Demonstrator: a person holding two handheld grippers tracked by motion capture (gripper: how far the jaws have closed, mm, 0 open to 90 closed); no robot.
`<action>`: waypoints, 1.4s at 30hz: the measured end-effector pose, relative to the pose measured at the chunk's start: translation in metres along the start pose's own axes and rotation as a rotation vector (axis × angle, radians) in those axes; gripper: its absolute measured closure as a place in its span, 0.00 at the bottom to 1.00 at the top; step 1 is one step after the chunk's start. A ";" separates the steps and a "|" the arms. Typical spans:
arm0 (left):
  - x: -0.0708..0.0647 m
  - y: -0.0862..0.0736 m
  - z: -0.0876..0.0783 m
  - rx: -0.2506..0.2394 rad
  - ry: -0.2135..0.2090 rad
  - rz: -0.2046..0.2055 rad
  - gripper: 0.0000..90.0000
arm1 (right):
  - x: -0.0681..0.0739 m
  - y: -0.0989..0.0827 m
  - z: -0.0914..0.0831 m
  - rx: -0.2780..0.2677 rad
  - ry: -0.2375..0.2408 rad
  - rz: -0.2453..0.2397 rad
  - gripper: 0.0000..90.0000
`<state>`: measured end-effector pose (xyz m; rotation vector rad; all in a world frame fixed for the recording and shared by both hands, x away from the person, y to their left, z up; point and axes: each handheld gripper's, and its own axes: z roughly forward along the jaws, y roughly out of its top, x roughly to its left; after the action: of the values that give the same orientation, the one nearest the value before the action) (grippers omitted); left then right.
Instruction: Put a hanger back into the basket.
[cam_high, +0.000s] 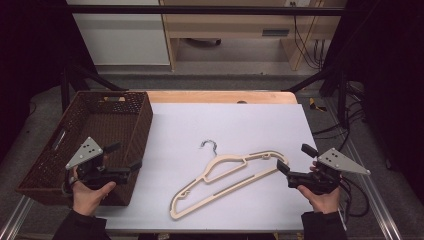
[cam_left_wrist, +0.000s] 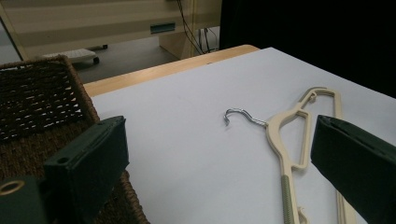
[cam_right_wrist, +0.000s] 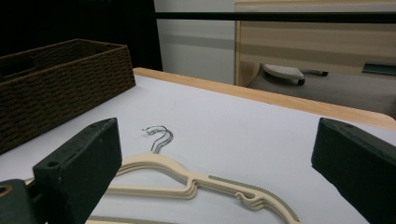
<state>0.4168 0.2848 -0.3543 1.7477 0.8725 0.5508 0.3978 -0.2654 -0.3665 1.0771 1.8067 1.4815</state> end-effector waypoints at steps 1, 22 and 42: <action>0.001 0.000 0.000 0.001 0.002 0.001 0.04 | 0.000 0.000 0.000 0.000 0.000 0.000 0.02; -0.031 0.007 0.043 0.150 -0.094 0.052 0.12 | 0.005 0.002 0.004 0.042 0.009 -0.027 0.03; -0.074 -0.026 0.126 0.502 -0.223 0.168 0.37 | 0.008 0.000 0.010 0.068 0.023 -0.029 0.04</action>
<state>0.4539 0.1562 -0.4175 2.3032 0.7487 0.2437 0.4015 -0.2534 -0.3680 1.0660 1.8936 1.4304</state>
